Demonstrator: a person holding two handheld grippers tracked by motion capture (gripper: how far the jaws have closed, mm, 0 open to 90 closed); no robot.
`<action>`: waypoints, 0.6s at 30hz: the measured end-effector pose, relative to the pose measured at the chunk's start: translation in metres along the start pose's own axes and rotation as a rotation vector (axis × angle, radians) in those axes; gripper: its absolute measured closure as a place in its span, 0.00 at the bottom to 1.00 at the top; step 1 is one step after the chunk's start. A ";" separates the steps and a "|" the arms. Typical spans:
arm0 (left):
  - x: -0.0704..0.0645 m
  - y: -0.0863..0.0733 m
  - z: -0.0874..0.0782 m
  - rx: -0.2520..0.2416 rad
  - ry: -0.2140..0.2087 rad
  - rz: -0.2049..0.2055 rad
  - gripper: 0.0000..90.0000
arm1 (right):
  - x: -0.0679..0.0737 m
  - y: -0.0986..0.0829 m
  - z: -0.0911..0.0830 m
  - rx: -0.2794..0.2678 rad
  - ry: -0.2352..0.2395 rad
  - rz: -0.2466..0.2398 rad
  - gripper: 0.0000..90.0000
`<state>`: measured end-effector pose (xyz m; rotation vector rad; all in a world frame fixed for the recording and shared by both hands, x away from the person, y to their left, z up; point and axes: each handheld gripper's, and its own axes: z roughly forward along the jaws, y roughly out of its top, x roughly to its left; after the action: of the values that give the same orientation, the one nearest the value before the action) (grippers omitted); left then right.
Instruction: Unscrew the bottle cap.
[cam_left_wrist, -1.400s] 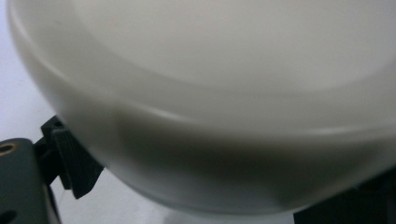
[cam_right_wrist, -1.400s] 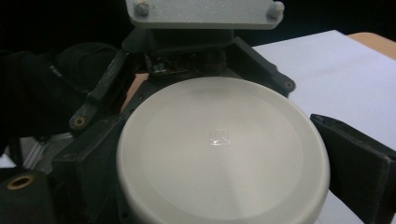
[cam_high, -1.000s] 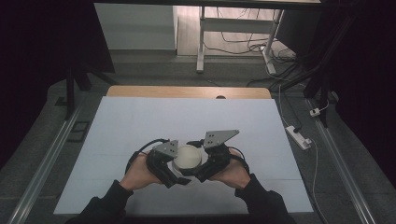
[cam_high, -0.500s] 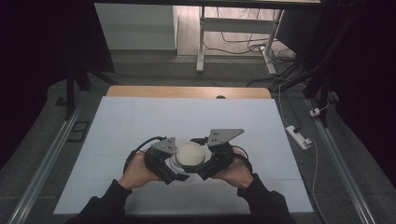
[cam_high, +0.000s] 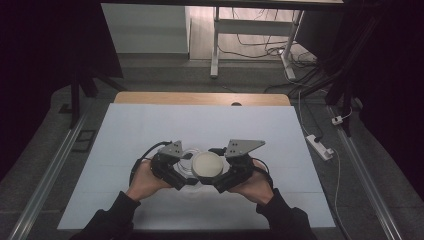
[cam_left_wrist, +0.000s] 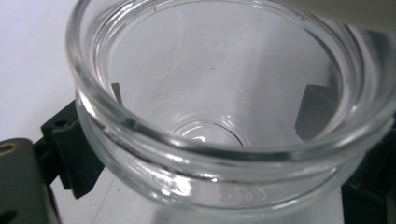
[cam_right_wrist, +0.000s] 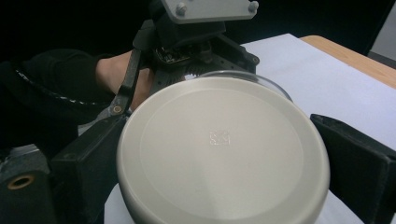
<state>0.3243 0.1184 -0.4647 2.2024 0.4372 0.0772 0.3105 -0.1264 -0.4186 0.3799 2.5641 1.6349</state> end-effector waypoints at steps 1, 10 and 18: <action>0.000 0.000 0.000 0.000 0.000 0.000 0.08 | 0.000 0.000 0.000 0.000 -0.005 0.000 0.08; 0.006 0.000 -0.002 -0.006 0.052 -0.031 0.08 | 0.007 -0.004 -0.004 -0.003 -0.035 0.006 0.08; 0.012 0.001 -0.003 -0.018 0.071 -0.047 0.08 | 0.014 -0.008 -0.008 0.001 -0.051 0.001 0.08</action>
<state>0.3353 0.1240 -0.4636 2.1755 0.5258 0.1331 0.2942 -0.1333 -0.4218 0.4171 2.5278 1.6027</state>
